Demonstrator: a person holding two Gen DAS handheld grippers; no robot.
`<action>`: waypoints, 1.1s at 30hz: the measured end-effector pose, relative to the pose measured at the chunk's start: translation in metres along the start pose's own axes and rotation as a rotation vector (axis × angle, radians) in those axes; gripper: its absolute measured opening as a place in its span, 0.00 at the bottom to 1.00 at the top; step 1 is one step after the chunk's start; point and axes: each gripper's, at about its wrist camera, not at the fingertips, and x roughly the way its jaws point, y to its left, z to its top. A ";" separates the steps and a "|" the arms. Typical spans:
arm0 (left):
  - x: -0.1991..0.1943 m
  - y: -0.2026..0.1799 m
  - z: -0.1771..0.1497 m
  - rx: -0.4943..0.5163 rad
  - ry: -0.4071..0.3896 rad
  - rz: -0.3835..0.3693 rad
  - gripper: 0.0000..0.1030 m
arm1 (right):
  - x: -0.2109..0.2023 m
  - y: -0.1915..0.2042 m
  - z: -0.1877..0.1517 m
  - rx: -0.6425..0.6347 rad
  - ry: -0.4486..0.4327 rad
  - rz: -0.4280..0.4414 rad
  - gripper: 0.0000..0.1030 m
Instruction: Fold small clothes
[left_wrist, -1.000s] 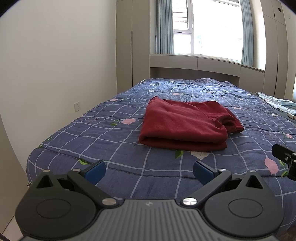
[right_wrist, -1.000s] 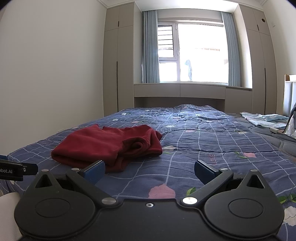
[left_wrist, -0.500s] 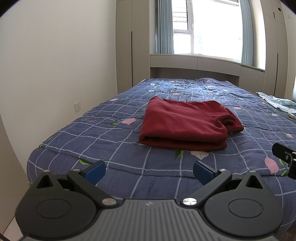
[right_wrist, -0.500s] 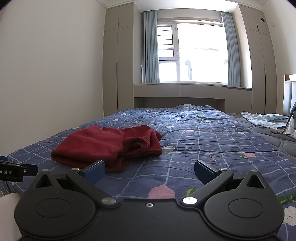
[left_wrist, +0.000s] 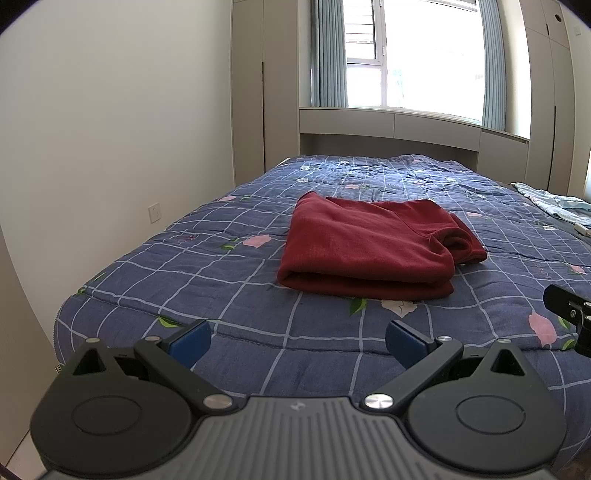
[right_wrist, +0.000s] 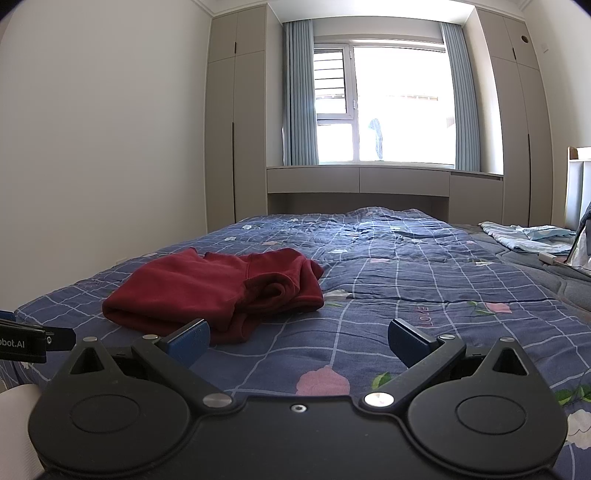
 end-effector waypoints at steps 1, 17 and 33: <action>0.000 0.000 0.000 0.000 0.000 0.000 1.00 | 0.000 0.000 0.000 0.000 0.000 0.000 0.99; 0.000 -0.001 0.000 0.001 0.000 0.001 1.00 | 0.000 0.000 0.000 0.000 0.000 0.000 0.99; 0.000 0.001 -0.002 -0.010 0.030 0.016 1.00 | 0.001 0.001 0.000 0.003 0.007 0.005 1.00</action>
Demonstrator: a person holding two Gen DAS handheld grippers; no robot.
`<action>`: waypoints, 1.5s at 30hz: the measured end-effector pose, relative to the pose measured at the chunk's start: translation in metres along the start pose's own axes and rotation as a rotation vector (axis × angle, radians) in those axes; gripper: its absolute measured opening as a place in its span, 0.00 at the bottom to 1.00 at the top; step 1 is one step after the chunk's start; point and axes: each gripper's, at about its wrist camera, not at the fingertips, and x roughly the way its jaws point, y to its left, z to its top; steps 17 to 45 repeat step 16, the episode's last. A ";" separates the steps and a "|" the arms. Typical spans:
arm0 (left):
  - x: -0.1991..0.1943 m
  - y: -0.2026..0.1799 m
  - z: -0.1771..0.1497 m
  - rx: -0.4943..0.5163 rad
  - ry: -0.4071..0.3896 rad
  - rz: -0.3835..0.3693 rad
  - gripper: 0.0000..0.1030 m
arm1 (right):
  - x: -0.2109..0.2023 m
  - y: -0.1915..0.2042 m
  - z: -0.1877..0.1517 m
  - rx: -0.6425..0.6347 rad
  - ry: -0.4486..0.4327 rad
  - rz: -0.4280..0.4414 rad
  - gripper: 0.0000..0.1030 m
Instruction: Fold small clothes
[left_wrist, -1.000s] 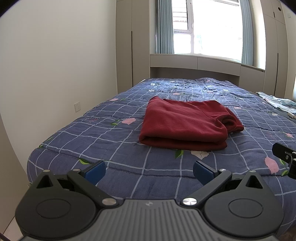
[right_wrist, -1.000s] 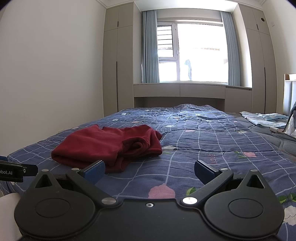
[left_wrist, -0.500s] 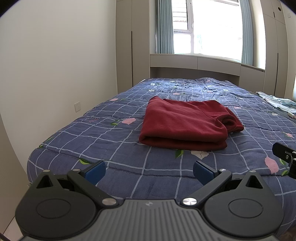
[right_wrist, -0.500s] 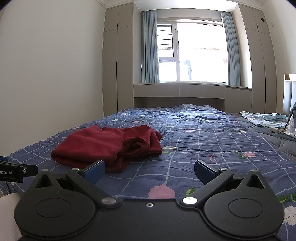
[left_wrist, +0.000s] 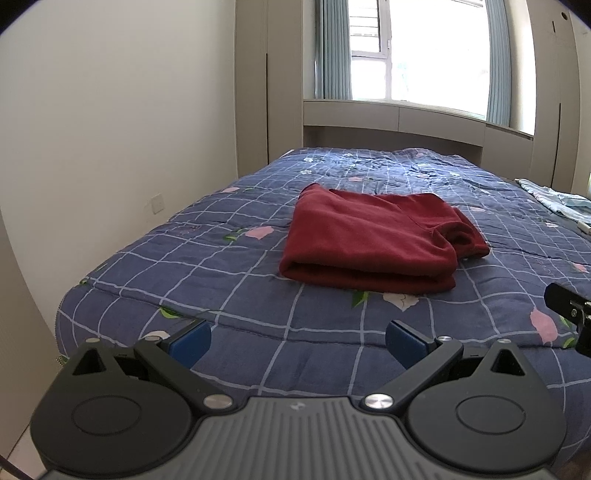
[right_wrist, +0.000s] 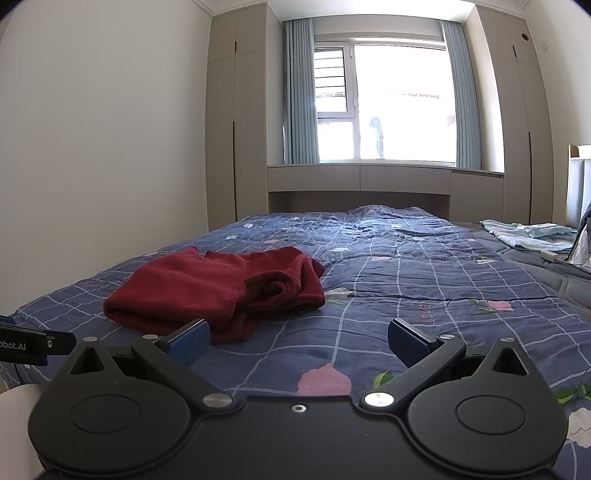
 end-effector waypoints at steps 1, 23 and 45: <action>0.000 0.000 0.000 0.001 0.001 0.003 1.00 | 0.000 0.000 0.000 0.000 0.000 0.000 1.00; 0.000 0.000 0.000 -0.005 0.011 0.001 1.00 | -0.001 -0.001 0.000 -0.002 0.003 0.006 1.00; 0.000 0.000 0.000 -0.005 0.011 0.001 1.00 | -0.001 -0.001 0.000 -0.002 0.003 0.006 1.00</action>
